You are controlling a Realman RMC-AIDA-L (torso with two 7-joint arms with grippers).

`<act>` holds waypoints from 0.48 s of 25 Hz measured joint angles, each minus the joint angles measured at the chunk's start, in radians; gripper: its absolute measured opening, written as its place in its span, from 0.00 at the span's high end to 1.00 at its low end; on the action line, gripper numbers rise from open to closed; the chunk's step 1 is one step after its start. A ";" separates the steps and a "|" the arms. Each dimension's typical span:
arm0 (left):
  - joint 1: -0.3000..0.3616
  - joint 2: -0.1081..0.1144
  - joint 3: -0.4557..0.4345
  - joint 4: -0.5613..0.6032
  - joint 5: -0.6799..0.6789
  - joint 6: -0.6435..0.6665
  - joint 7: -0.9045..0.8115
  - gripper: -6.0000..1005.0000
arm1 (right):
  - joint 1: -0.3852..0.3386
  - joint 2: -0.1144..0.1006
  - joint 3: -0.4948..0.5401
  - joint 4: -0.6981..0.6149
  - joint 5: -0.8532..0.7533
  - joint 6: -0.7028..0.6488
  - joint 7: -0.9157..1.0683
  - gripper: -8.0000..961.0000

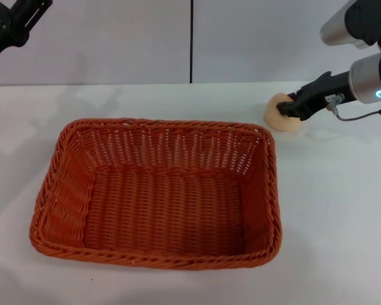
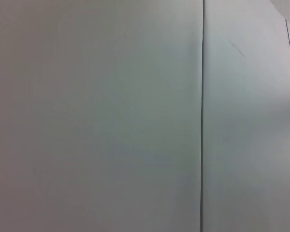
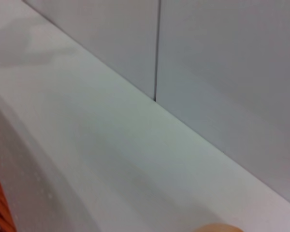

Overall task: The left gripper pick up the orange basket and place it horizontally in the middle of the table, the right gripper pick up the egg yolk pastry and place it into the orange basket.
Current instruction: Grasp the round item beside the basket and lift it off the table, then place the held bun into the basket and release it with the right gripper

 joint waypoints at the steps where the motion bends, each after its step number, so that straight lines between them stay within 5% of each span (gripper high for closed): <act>1: 0.000 0.000 0.000 0.000 0.000 0.000 0.000 0.22 | -0.008 0.001 0.005 -0.009 0.005 -0.003 0.002 0.74; 12: 0.000 0.000 0.000 -0.003 0.000 0.000 0.007 0.22 | -0.188 0.006 0.101 -0.285 0.223 -0.141 -0.012 0.85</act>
